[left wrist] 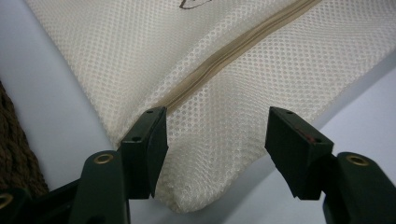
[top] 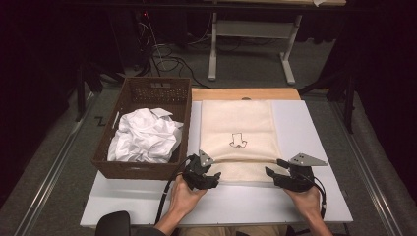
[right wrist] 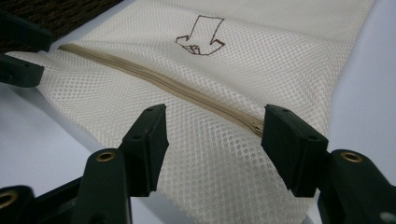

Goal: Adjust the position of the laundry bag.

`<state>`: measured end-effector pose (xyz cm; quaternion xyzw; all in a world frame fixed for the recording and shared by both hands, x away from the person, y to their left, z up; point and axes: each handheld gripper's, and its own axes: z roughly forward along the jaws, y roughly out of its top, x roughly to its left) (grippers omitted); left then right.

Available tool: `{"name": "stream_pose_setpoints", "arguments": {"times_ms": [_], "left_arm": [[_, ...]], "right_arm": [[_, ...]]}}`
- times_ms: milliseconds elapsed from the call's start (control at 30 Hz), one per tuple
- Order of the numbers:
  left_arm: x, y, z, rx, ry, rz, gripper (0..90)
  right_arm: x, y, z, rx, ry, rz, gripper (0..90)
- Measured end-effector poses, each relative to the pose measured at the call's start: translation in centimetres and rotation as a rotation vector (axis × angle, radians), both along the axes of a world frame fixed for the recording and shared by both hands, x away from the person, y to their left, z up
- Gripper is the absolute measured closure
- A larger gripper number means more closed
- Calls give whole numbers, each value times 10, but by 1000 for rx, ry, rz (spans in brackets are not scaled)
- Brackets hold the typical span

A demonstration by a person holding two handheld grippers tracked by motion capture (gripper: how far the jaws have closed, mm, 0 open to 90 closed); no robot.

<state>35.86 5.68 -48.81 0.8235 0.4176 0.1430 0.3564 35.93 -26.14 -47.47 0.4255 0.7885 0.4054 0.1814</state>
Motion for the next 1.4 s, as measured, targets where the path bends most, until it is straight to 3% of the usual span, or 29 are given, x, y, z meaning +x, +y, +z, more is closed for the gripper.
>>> {"name": "stream_pose_setpoints", "arguments": {"times_ms": [367,533,733,967,1100,1233,1400], "left_arm": [[2,0,-2,4,12,23,317],[7,-8,-3,28,14,35,316],[12,-20,-5,45,23,42,315],[20,-28,-9,85,34,59,325],[25,-29,-10,98,46,73,368],[29,-31,-14,104,62,76,422],[32,-32,-15,83,75,78,529]], "right_arm": [[4,-3,3,-15,22,-25,376],[10,-12,7,3,43,-68,380],[32,-23,3,-25,79,-146,404],[47,-26,-2,-45,67,-217,484],[63,-27,-11,-51,115,-244,498],[69,-24,-16,-56,144,-245,521],[74,-23,-22,-60,171,-237,665]]}}
